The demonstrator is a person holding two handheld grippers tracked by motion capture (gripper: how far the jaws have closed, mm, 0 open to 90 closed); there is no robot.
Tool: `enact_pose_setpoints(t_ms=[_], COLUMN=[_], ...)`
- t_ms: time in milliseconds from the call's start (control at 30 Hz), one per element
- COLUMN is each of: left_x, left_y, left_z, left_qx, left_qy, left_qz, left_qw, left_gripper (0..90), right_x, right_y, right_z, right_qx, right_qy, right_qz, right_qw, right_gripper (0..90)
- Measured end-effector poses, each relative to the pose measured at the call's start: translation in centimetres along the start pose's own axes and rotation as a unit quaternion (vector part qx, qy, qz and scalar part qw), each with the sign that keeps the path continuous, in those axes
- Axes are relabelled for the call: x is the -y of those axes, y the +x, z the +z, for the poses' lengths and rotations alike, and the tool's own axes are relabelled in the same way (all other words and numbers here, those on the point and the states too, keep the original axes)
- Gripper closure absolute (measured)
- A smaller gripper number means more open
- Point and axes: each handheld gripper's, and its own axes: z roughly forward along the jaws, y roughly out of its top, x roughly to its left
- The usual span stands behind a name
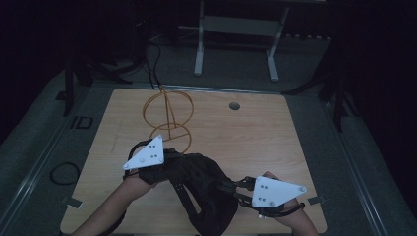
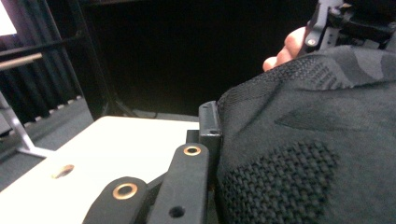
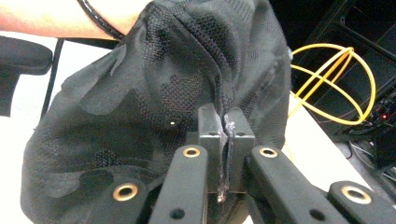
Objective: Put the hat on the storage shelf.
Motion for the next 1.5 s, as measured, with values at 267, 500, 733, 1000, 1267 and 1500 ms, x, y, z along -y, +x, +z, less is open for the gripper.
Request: enact_pose_setpoints(t_ms=[267, 500, 733, 1000, 1267, 1500], left_x=[0.0, -0.2, 0.7, 2.4, 4.8, 7.2], left_y=[0.1, 0.3, 0.5, 0.3, 0.2, 0.0], left_z=[0.2, -0.9, -1.9, -3.4, -5.7, -7.2], left_qx=[-0.026, -0.05, -0.077, -0.096, -0.116, -0.13], left_qy=[0.004, 0.032, 0.047, 0.065, 0.085, 0.091], left_qz=[0.0, -0.001, 0.003, -0.006, -0.027, -0.063], left_qw=[0.9997, 0.9982, 0.9959, 0.9932, 0.9892, 0.9854], left_gripper=[79.3, 56.1, 54.9, 51.1, 50.5, 49.3], right_x=[0.5, 0.8, 1.3, 1.9, 2.1, 1.4], right_y=[-0.8, -1.8, -2.8, -4.2, -6.2, -8.5], right_z=[-1.0, -2.5, -3.9, -4.6, -4.5, -3.5], right_qx=[0.002, 0.026, 0.059, 0.106, 0.144, 0.173], right_qy=[-0.031, -0.041, -0.051, -0.05, -0.042, -0.036], right_qz=[0.049, 0.068, 0.082, 0.102, 0.116, 0.119], right_qw=[0.9983, 0.9965, 0.9936, 0.9878, 0.9818, 0.977], right_gripper=[88.4, 88.4, 88.4, 88.4, 88.4, 88.4])
